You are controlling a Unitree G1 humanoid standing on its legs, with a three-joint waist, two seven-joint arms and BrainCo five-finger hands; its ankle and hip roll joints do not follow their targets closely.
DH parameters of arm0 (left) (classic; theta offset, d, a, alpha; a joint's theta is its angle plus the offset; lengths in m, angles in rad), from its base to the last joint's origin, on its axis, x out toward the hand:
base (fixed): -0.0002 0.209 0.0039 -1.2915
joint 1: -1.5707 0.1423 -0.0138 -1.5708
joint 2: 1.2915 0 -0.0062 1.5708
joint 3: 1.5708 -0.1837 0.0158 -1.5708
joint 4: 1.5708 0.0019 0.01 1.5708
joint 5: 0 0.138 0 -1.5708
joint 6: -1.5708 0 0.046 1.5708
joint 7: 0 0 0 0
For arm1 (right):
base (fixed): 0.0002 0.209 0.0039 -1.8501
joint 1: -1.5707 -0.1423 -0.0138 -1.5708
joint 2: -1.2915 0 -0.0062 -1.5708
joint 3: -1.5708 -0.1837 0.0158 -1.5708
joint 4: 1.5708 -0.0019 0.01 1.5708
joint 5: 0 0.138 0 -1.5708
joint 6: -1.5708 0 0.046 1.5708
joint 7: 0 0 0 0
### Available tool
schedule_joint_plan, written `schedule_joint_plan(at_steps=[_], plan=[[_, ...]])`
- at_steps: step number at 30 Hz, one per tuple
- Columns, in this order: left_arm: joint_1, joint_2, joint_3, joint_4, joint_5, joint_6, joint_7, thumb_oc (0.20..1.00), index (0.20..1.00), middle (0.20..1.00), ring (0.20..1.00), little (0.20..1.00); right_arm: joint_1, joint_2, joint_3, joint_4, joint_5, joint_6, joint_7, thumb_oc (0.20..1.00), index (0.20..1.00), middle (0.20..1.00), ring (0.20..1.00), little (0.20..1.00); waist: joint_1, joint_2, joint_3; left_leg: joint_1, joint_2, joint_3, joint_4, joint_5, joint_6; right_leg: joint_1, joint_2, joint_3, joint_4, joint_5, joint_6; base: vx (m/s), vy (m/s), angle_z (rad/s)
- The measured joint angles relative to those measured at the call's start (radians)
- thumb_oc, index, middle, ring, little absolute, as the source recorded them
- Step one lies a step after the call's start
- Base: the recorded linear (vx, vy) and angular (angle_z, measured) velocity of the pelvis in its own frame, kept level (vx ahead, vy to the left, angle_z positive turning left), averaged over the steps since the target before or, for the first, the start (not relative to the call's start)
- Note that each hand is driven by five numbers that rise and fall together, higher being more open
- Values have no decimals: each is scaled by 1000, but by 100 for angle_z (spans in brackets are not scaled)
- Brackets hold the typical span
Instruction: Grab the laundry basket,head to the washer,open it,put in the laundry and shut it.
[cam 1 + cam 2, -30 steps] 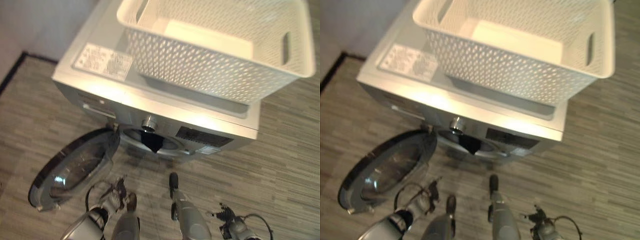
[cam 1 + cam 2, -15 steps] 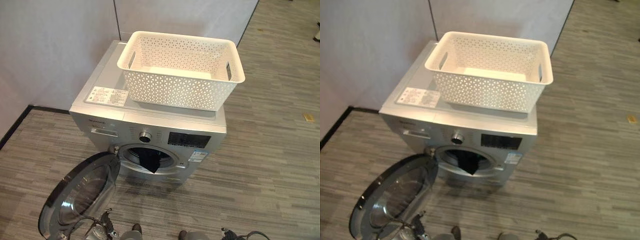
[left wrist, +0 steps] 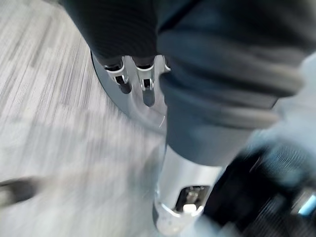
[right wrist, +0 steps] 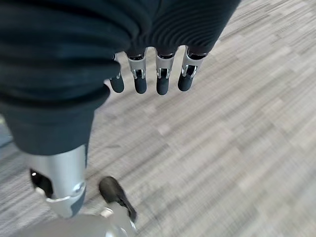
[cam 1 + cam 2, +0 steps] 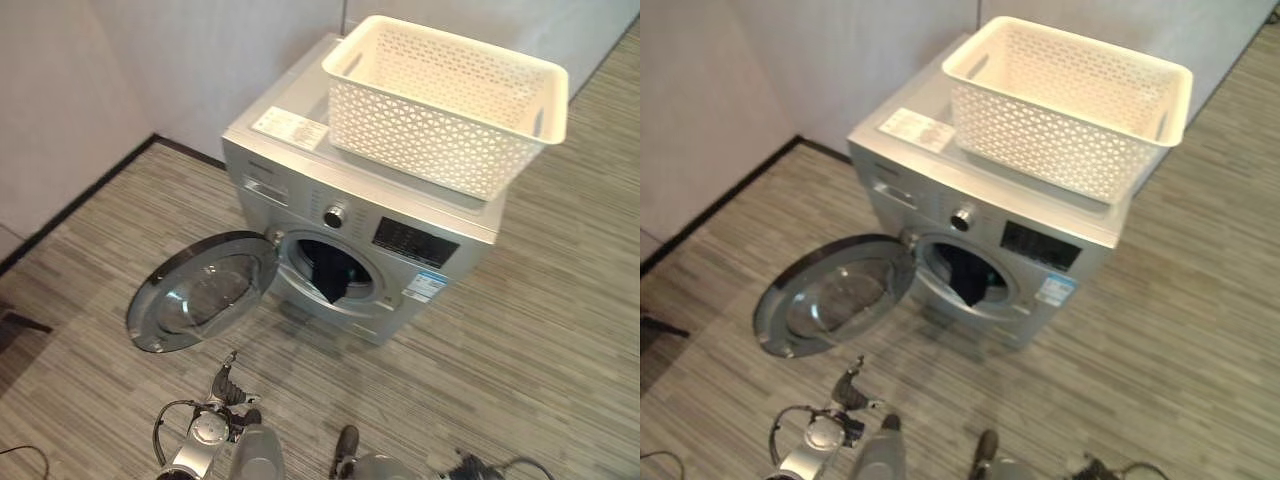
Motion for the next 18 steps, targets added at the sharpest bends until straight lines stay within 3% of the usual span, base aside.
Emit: schedule_joint_plan(at_steps=[1, 2, 3, 7, 12, 14, 16, 18], plan=[[-31, 16, 35, 25, 8, 2, 32, 1000, 1000, 1000, 1000, 1000, 26, -13, -22, 9, -12, 1, 6, 1000, 1000, 1000, 1000, 1000, -10, 36, -24, 24, -1, 41, -63, -3, 6, -2, -12, -9, -1, 6, 26, 135, 302, 21], [-62, 65, 93, 23, 15, 7, 73, 1000, 1000, 1000, 1000, 1000, 43, -37, -22, 11, -12, 5, 18, 1000, 1000, 1000, 1000, 1000, -32, 93, -55, 55, -14, 61, -127, -41, 13, -4, -29, -8, -16, 32, 74, 109, 270, 8], [-70, 75, 114, 21, 16, 7, 85, 1000, 1000, 1000, 1000, 1000, 49, -33, -22, 9, -12, 6, 22, 1000, 1000, 1000, 1000, 1000, -31, 91, -65, 55, -31, 76, -124, -44, 24, -2, -47, -2, -25, 49, 95, 30, 125, -14], [-218, 266, 224, 16, 17, 19, 178, 1000, 1000, 1000, 1000, 1000, 53, 3, 56, -48, -53, 0, 43, 1000, 1000, 1000, 1000, 1000, -33, 25, -104, 53, -124, 124, -123, -45, 67, 4, -114, 56, -119, 137, 151, -51, 181, -23], [-410, 397, 249, 95, 17, 34, 272, 1000, 1000, 1000, 1000, 1000, -25, 6, 115, -103, -59, -1, 56, 1000, 1000, 1000, 1000, 1000, -37, -22, -107, -4, -122, 189, -123, -34, 68, -91, -112, 119, -115, 174, 152, -129, 78, -40], [-496, 448, 133, 226, 13, 33, 268, 1000, 1000, 1000, 1000, 1000, -50, -1, 129, -118, -51, -1, 55, 1000, 1000, 1000, 1000, 1000, -45, -34, -99, -27, -120, 195, -123, -29, 62, -121, -105, 131, -114, 182, 151, -231, 70, -15], [-601, 499, 83, 375, -4, 34, 249, 1000, 1000, 1000, 1000, 1000, -93, -9, 142, -142, -48, -6, 53, 1000, 1000, 1000, 1000, 1000, -66, -53, -80, -90, -116, 202, -122, -12, 54, -189, -97, 138, -114, 206, 141, -197, 28, -12], [-765, 565, -2, 545, -35, 61, 205, 1000, 1000, 1000, 1000, 1000, -167, -25, 174, -181, -38, -6, 49, 1000, 1000, 1000, 1000, 1000, -86, -83, -9, -167, -108, 204, -108, 15, 45, -261, -87, 143, -114, 238, 129, -110, -5, -9]])
